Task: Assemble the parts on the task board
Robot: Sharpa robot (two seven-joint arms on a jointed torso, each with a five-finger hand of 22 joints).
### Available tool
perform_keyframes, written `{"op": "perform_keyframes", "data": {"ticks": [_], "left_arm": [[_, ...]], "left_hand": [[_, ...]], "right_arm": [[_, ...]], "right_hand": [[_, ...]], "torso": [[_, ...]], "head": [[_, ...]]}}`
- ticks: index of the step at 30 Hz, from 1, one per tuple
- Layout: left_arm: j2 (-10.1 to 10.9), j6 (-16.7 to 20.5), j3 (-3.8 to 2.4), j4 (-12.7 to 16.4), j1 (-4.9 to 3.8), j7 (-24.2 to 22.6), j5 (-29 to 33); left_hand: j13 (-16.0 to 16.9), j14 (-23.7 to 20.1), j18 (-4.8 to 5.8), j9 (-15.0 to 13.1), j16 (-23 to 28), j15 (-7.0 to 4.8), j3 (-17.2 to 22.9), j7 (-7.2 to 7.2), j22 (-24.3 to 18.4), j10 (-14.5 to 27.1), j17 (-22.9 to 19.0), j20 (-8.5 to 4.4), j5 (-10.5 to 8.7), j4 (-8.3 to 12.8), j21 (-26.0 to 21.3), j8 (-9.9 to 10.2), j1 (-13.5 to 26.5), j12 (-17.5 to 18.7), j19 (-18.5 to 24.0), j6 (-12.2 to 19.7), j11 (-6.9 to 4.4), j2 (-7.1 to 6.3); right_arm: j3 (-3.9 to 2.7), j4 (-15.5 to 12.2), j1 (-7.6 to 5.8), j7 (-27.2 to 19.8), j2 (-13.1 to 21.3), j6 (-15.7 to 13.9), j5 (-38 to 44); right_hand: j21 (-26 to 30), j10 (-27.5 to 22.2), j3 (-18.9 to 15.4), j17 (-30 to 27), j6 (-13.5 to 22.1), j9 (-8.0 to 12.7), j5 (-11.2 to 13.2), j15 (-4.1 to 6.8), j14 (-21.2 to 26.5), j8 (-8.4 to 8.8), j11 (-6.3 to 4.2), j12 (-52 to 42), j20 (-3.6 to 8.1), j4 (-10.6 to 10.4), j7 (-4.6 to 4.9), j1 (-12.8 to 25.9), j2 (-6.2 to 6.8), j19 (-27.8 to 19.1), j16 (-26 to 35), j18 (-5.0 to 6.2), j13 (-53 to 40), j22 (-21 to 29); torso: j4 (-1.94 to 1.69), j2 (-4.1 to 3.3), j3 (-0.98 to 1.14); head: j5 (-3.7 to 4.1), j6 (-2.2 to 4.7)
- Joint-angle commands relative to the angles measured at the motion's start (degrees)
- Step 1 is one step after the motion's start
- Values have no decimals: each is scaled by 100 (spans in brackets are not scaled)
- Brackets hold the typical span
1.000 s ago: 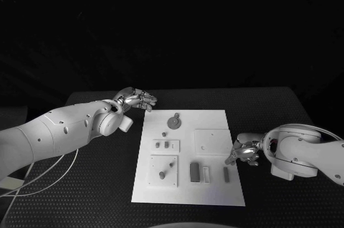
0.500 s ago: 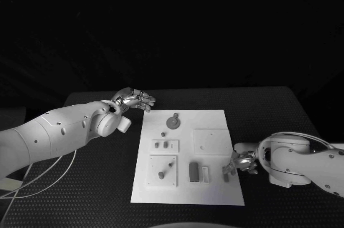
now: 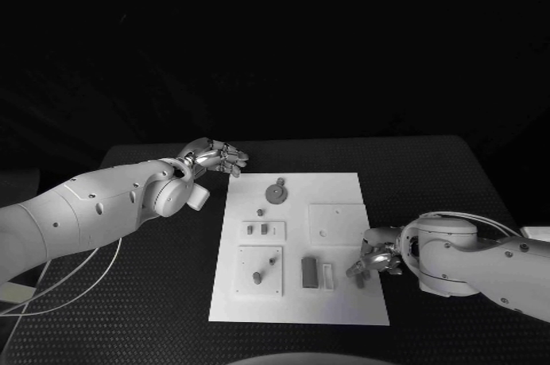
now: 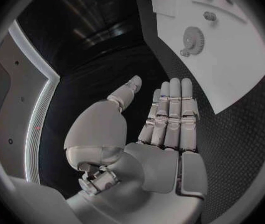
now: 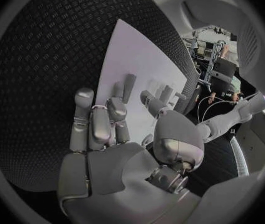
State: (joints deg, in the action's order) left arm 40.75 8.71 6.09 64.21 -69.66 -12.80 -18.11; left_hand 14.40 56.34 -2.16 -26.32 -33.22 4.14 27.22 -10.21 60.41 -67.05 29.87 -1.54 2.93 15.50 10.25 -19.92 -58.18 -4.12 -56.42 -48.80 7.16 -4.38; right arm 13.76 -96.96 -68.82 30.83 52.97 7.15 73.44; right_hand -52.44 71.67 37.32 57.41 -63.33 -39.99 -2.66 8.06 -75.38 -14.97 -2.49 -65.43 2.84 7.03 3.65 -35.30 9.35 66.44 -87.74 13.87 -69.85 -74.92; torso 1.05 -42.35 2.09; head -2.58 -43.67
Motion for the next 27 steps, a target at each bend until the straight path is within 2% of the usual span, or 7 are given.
{"op": "perform_keyframes", "data": {"ticks": [1,3,8,12,16,20,27], "left_arm": [[-9,-55,-4,19,-1,-90,45],[-8,-61,-4,21,-1,-89,45],[2,-66,-4,26,-1,-81,45],[13,-62,-4,29,-1,-79,45],[23,-60,-4,36,-1,-78,45],[26,-57,-4,38,-1,-76,45],[32,-51,-4,39,-1,-77,45]], "left_hand": [[-7,38,-109,8,21,0,-20,8,6,16,8,1,-3,-26,-29,-38,50,-16,-51,29,-8,8],[-7,38,-109,8,22,0,-21,8,6,16,9,1,-3,-26,-29,-38,51,-16,-51,29,-8,8],[-7,39,-109,9,24,0,-20,8,6,17,11,0,-3,-27,-30,-38,53,-16,-51,30,-8,10],[-7,39,-110,9,25,-1,-20,9,7,16,13,-1,-2,-28,-30,-38,53,-16,-52,30,-9,13],[-7,40,-110,10,26,-1,-18,9,7,16,15,-1,-2,-28,-31,-39,52,-16,-52,30,-9,16],[-7,40,-111,10,28,-2,-18,9,8,16,16,-2,-2,-27,-31,-39,51,-16,-52,30,-9,17],[-7,40,-111,11,29,-2,-18,9,8,17,19,-2,-3,-26,-32,-40,51,-16,-52,30,-9,17]], "right_arm": [[47,55,126,19,-78,101,605],[47,64,165,23,-108,179,803],[46,80,248,23,-183,271,1149],[46,70,281,22,-198,246,1329],[46,54,296,25,-225,205,1626],[45,38,305,22,-249,216,1647],[45,3,306,8,-247,125,1417]], "right_hand": [[20,-22,39,7,57,6,-20,40,-5,31,-16,-20,36,7,2,-59,10,3,33,113,4,-98],[12,-21,48,-2,60,1,-20,39,0,32,-14,-26,40,90,4,-137,-37,0,33,113,2,-104],[-10,-71,40,-55,81,-17,-20,24,35,40,2,23,35,647,19,-606,-168,-26,44,113,50,-113],[-9,-113,54,-109,99,-22,-20,9,69,52,14,79,20,934,31,-924,-222,-40,59,113,103,-107],[-5,-173,15,-179,132,-31,-18,-14,123,70,39,142,-11,966,52,-1494,-199,-83,77,113,166,-107],[-1,-210,-75,-204,144,-33,-19,-26,149,85,47,174,-40,975,61,-1807,-239,-115,83,113,205,-105],[10,-266,-156,-251,233,-6,-19,-45,189,148,73,227,-70,966,92,-1868,-300,-141,96,113,254,-101]], "torso": [[0,-2,2],[1,1,0],[1,1,6],[3,0,5],[6,2,3],[4,1,-1],[4,3,-3]], "head": [[1,-24],[1,-26],[-6,-38],[-9,-38],[-11,-34],[-10,-34],[-7,-34]]}}
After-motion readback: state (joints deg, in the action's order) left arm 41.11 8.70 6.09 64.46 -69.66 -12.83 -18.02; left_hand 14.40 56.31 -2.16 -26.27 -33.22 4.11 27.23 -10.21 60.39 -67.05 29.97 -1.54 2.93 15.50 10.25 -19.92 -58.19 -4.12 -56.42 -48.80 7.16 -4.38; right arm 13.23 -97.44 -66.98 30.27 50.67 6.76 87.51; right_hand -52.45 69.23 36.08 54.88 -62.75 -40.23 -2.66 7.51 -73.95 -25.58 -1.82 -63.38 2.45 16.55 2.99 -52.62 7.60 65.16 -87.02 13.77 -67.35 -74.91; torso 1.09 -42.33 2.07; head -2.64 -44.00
